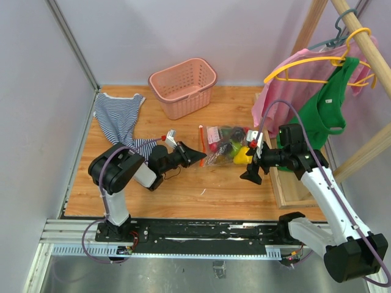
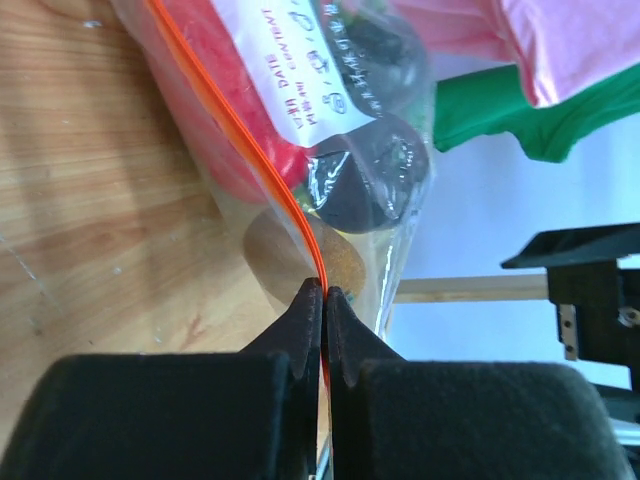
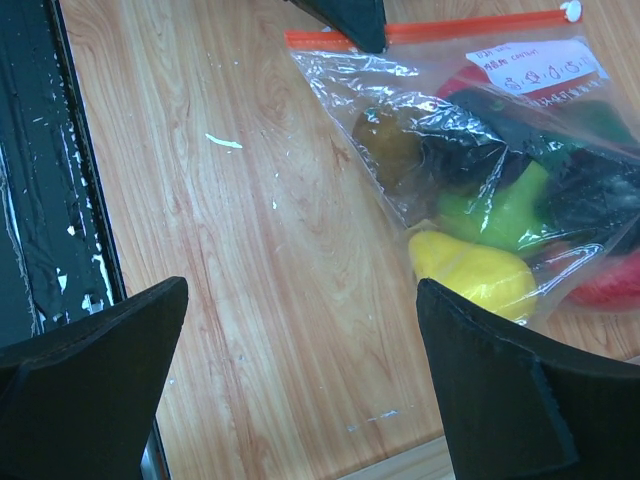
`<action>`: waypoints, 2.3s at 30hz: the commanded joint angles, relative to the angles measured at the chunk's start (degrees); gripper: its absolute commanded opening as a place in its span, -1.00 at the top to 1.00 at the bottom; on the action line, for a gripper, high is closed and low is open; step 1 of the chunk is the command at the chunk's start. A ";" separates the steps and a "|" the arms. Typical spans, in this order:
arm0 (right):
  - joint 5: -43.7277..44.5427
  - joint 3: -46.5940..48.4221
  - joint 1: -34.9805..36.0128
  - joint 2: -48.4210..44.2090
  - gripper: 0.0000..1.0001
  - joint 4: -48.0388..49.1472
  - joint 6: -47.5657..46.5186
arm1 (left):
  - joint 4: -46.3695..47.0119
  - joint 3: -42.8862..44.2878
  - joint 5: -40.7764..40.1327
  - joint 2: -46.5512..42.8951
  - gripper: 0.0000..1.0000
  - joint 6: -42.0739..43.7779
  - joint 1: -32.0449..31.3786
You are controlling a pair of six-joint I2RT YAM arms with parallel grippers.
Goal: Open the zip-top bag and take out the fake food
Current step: Pick up the zipper food storage bag at the center of the board.
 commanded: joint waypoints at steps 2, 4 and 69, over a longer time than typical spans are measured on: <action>0.09 -0.31 1.18 -0.12 -0.97 0.67 0.04 | 1.83 -4.62 -0.82 -9.44 1.00 1.44 0.06; 0.01 -0.91 1.18 -0.50 -0.97 1.03 0.07 | -3.19 -6.83 -4.16 -14.63 0.99 4.61 -0.64; 29.15 -6.70 22.54 1.68 -0.42 35.68 9.72 | -39.48 14.28 -44.79 -25.83 0.99 -16.28 -23.99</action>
